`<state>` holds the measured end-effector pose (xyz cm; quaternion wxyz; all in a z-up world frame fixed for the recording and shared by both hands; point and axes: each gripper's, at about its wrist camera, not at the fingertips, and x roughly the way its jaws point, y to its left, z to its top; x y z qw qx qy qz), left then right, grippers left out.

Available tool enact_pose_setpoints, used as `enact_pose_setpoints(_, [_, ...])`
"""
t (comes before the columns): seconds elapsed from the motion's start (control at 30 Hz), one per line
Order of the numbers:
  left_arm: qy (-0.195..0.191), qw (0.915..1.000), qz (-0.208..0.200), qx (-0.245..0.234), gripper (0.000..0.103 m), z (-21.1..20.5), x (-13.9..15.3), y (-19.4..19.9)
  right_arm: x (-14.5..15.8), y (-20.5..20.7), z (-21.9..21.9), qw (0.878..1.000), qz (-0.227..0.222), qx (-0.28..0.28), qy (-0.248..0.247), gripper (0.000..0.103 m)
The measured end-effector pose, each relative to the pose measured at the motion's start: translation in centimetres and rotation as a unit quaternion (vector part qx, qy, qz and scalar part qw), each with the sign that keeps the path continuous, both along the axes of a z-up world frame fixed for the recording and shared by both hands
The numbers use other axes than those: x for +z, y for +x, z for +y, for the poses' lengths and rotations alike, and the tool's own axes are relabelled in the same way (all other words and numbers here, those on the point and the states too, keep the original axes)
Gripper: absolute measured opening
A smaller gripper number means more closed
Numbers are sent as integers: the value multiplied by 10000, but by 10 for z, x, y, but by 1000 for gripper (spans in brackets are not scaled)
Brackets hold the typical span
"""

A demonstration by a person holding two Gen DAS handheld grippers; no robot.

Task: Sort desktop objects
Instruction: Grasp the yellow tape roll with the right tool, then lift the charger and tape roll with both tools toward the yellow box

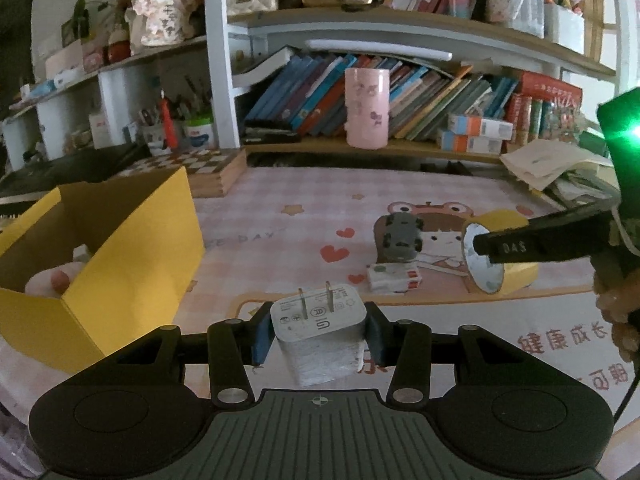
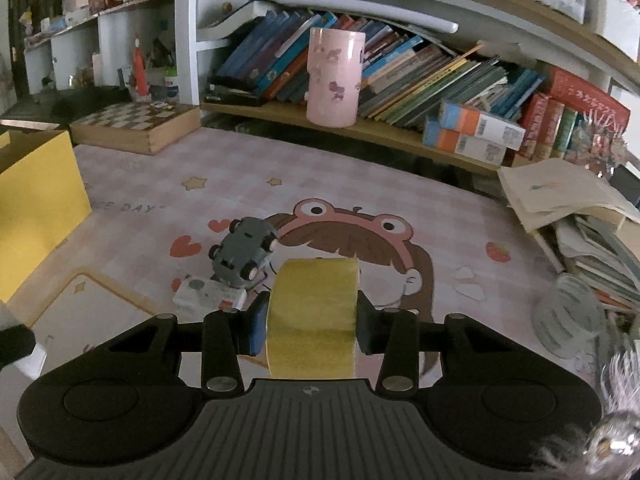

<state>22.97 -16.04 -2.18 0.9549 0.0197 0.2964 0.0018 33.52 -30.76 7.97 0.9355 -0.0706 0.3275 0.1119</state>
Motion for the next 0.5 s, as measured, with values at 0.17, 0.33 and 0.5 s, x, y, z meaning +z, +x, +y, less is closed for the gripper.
enact_pose_setpoints(0.17, [-23,9999,-37,-95,45,-3,4,-8,4,-20,-7,10000,39,30,60,38])
enact_pose_setpoints(0.33, [-58,9997,-67,-238,45,-4,7,-15,8,-38,-7,9998,64,-11,171,38])
enact_pose_setpoints(0.5, [-143,9990,-112,-405,45,1,12,-21,16,-57,-5,9995,48,-57,306,38])
